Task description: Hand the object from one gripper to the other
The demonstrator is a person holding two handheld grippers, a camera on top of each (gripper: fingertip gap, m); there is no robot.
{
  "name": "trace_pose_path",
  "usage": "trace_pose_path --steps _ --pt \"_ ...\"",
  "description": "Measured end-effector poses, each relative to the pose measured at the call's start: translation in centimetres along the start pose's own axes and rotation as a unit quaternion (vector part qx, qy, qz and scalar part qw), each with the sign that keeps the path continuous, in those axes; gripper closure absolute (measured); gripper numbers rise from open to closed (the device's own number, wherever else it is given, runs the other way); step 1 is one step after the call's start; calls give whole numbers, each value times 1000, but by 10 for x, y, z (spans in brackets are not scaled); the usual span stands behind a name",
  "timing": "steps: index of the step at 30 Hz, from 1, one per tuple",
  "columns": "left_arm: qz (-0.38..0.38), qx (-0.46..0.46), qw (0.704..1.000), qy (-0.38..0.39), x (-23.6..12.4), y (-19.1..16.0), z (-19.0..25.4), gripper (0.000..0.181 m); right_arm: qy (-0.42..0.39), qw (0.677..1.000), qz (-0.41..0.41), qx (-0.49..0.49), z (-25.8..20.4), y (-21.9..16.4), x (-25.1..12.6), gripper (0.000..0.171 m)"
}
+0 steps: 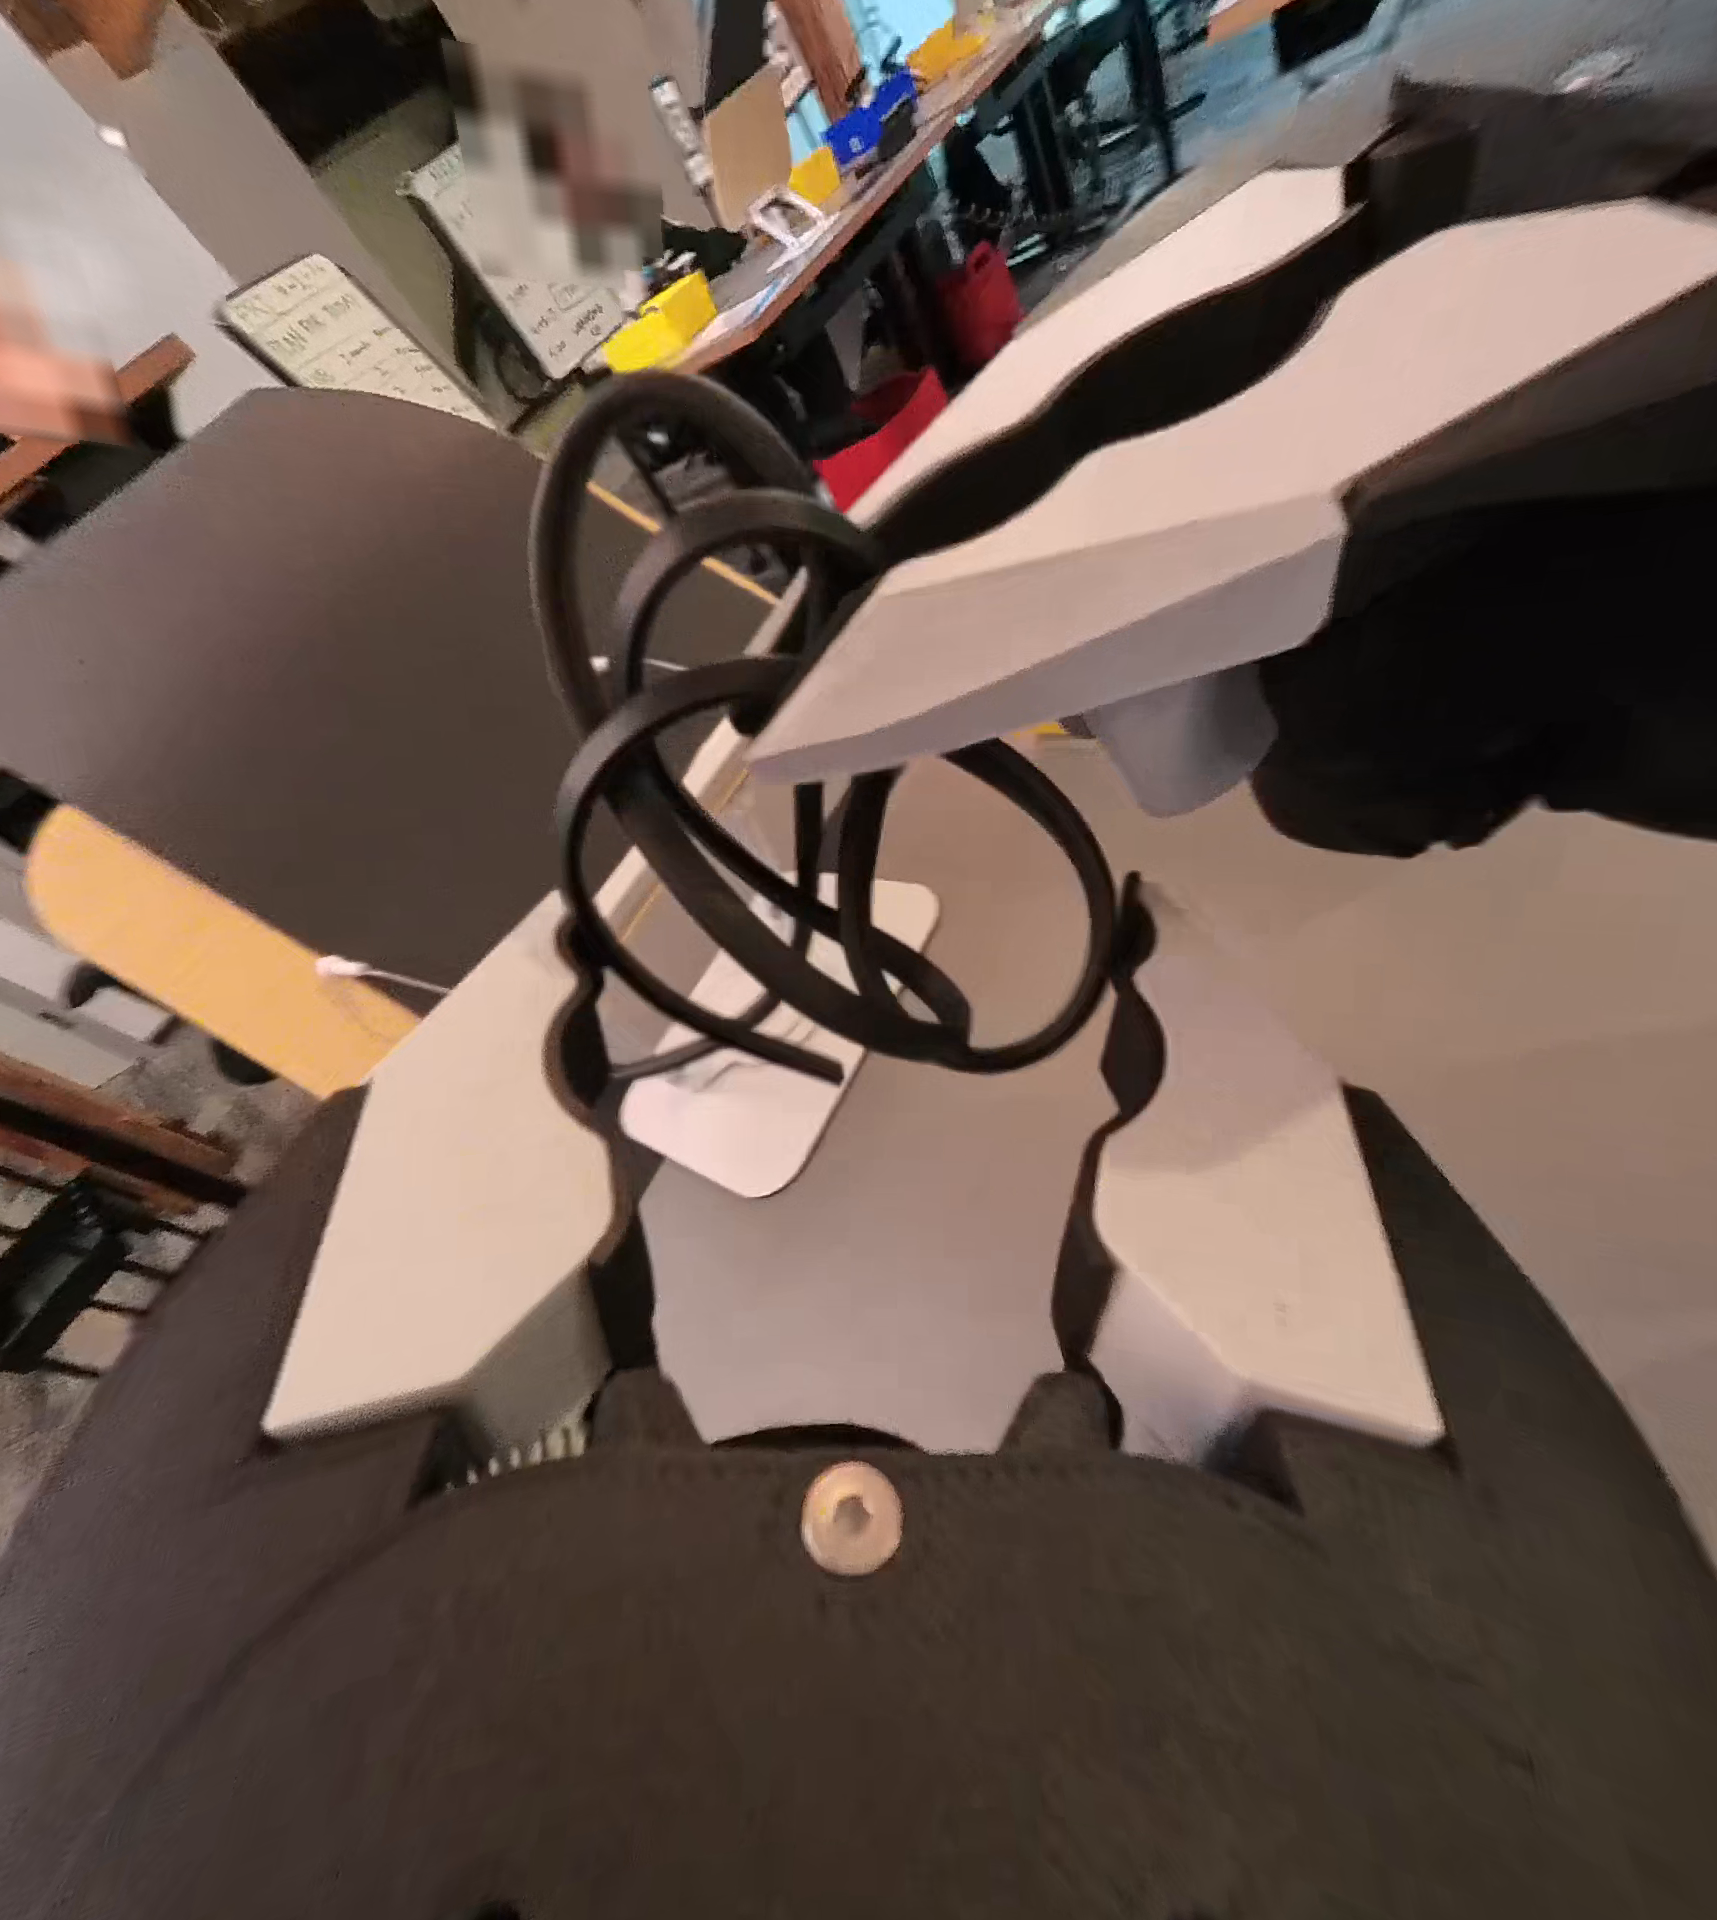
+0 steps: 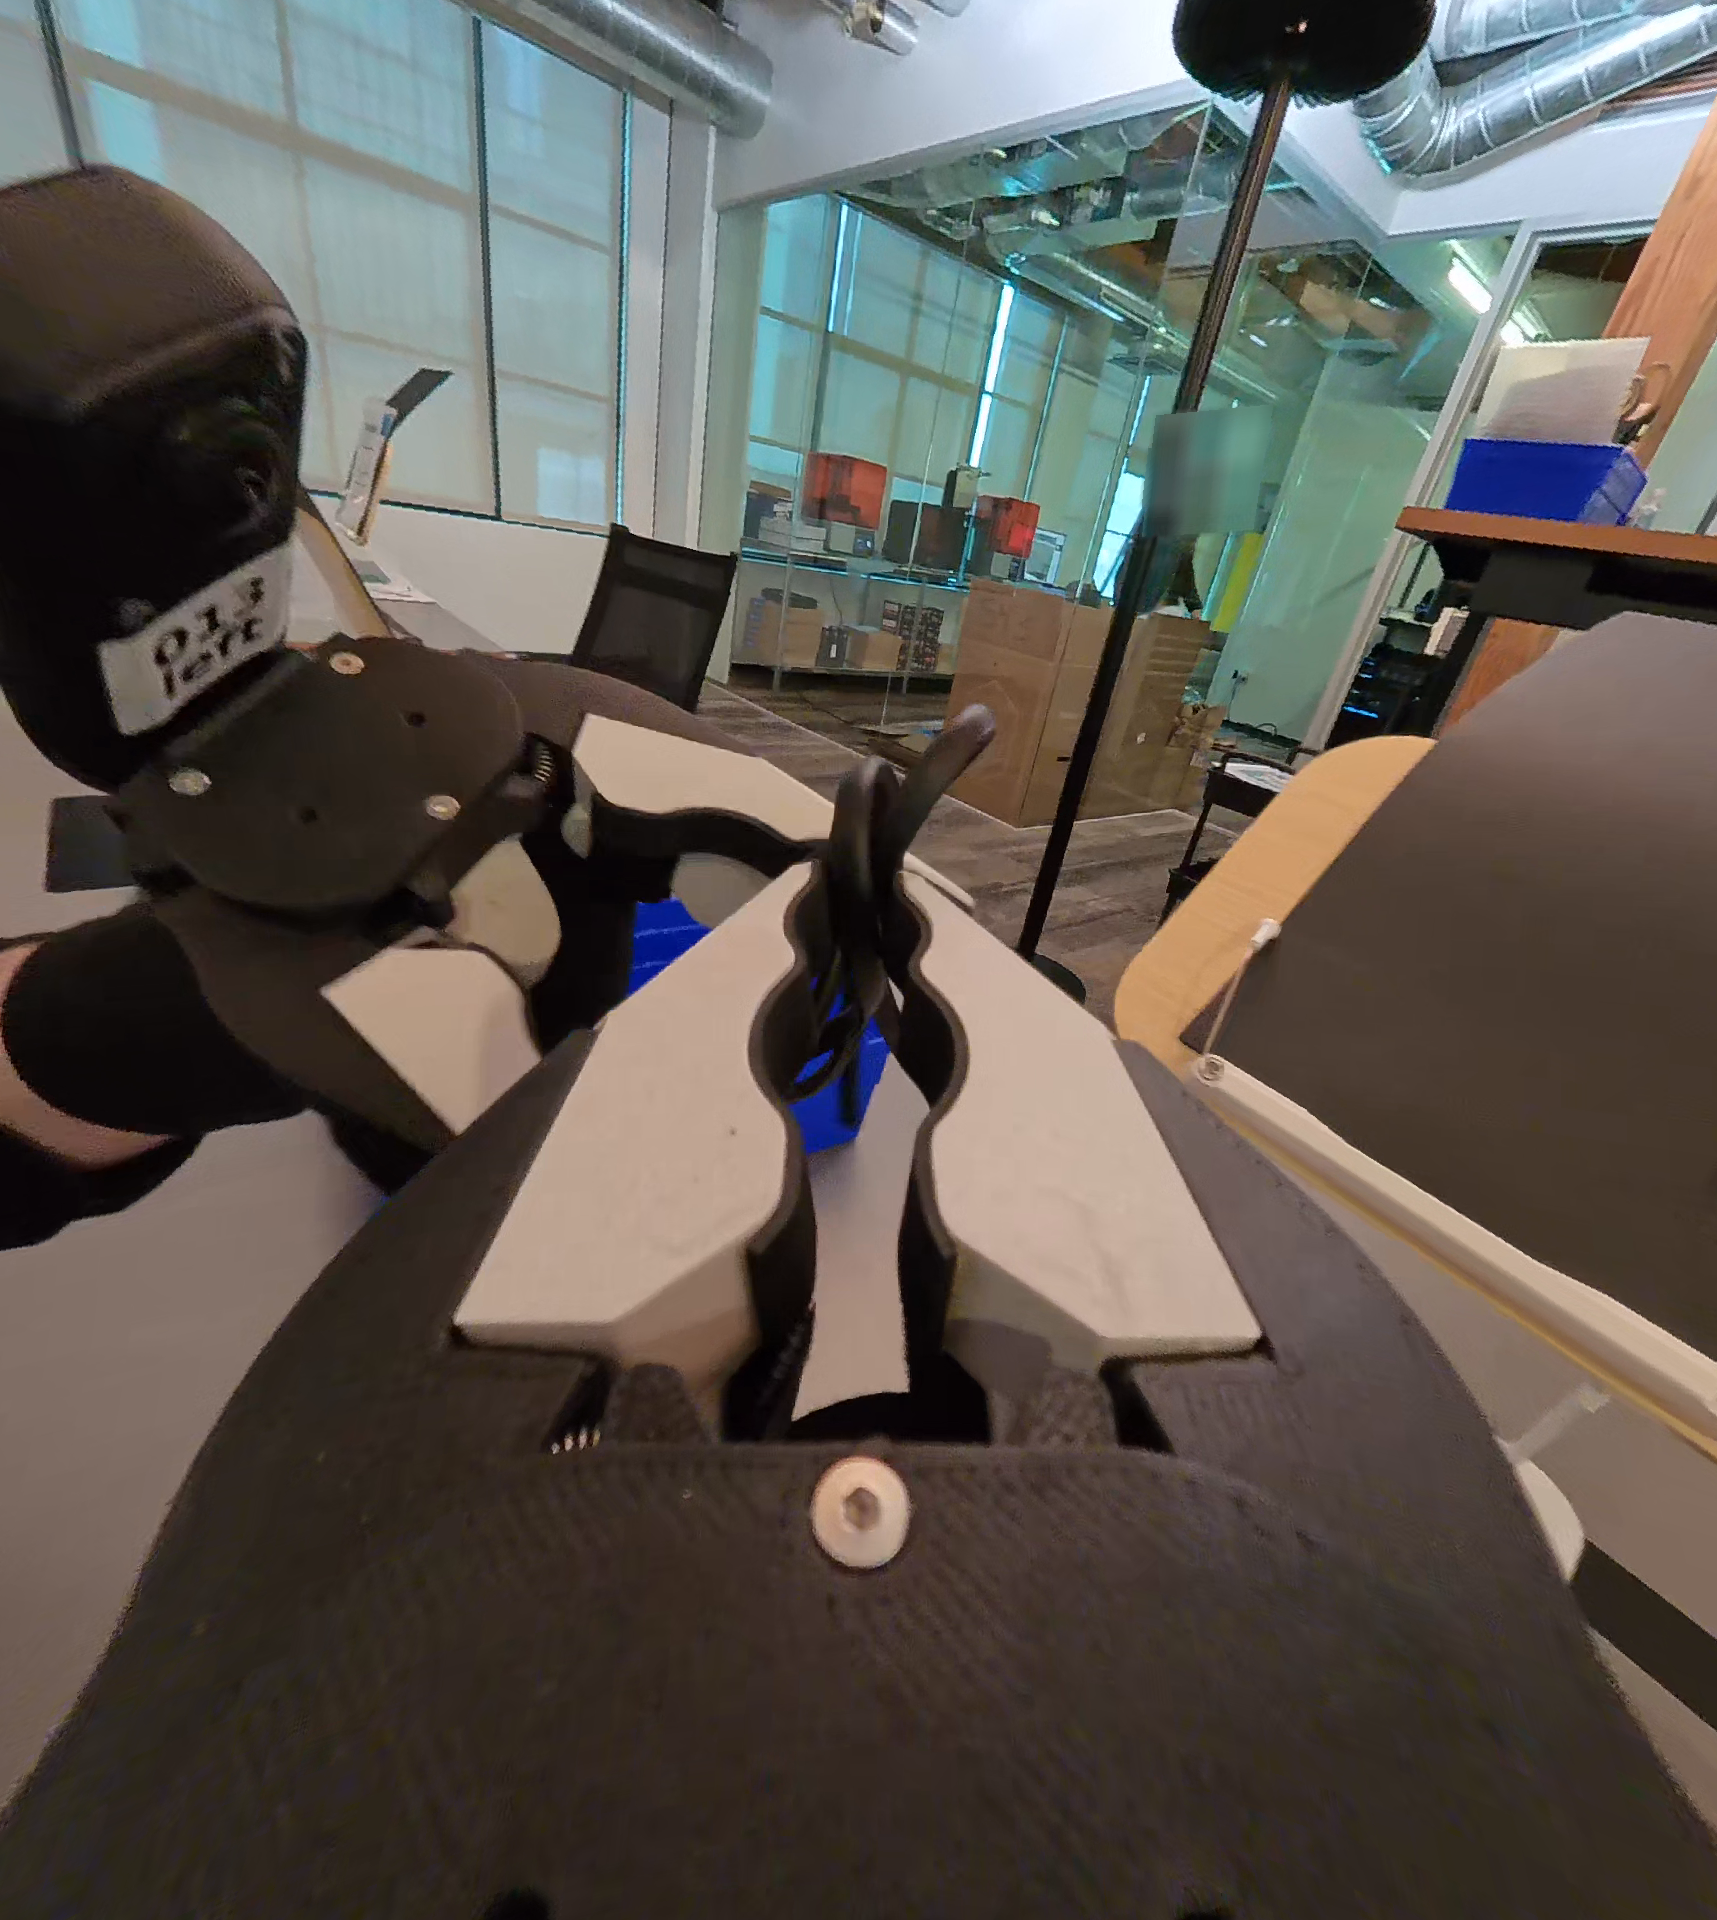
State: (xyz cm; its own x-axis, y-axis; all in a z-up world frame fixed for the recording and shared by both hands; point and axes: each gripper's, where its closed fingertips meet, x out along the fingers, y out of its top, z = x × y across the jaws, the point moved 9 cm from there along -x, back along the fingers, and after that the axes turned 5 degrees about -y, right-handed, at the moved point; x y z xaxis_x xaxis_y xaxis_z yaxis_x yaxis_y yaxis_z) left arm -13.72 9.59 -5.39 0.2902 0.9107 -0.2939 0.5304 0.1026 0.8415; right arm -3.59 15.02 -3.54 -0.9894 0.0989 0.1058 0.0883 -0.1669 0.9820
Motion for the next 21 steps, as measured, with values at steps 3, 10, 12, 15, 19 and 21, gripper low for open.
trace_pose_path --steps 3,10,12,15,19,21 --pt "-3 10 1000 3 -1 -1 0 109 8 1000 3 2 -4 1 1 165" --pt "8 2 1000 -13 -5 -1 -1 159 31 999 5 21 2 6 -4 165" --pt "14 -1 1000 -15 -7 -2 -2 166 45 999 3 28 3 8 -5 164" --pt "14 6 1000 -17 -7 -1 -1 169 58 998 3 40 4 8 -6 164" --pt "13 12 1000 -21 -6 -3 0 171 66 996 0 53 6 7 -7 163" --pt "14 10 1000 -24 -5 -4 0 172 63 997 -2 49 7 7 -7 163"
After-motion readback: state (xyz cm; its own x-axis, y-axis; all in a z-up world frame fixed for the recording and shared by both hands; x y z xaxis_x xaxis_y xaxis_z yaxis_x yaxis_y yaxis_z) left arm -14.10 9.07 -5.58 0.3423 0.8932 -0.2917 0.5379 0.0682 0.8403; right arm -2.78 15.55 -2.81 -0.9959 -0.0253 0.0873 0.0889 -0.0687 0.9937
